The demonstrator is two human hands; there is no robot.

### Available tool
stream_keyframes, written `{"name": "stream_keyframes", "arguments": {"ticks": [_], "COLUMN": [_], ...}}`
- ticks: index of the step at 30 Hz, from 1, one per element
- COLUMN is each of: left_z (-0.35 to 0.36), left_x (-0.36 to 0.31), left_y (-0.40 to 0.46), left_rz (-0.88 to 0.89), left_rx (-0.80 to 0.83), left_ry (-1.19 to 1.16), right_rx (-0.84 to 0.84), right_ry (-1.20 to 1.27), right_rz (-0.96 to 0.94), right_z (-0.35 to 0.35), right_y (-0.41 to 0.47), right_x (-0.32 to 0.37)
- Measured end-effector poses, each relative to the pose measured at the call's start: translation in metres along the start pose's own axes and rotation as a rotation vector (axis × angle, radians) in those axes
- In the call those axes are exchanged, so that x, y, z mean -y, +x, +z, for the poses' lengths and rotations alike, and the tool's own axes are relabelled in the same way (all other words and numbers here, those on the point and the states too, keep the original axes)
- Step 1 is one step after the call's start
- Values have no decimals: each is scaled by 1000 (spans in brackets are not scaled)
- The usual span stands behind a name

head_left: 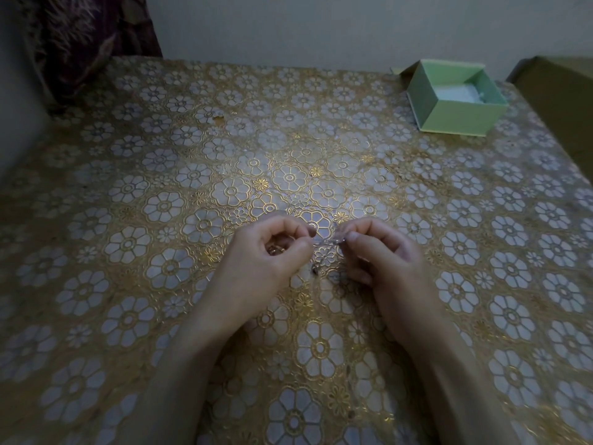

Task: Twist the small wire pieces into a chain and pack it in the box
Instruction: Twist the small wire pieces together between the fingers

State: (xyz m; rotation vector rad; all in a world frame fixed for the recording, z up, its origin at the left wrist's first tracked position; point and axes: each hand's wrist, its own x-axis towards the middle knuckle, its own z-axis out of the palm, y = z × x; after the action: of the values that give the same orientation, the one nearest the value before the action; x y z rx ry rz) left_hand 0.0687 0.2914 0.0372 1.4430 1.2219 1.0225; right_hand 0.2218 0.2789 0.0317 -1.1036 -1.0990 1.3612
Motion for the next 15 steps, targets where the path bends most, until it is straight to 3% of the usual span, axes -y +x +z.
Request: {"name": "stream_keyframes", "arguments": {"ticks": [15], "left_z": [1], "left_x": [-9], "left_y": [-3], "left_rz": [-2], "left_rx": [10], "left_ry": [-49], "right_rx": [17], "right_ry": [75], "right_rz": [2], "right_z": [2], "right_y": [-2], "right_x": [3]}}
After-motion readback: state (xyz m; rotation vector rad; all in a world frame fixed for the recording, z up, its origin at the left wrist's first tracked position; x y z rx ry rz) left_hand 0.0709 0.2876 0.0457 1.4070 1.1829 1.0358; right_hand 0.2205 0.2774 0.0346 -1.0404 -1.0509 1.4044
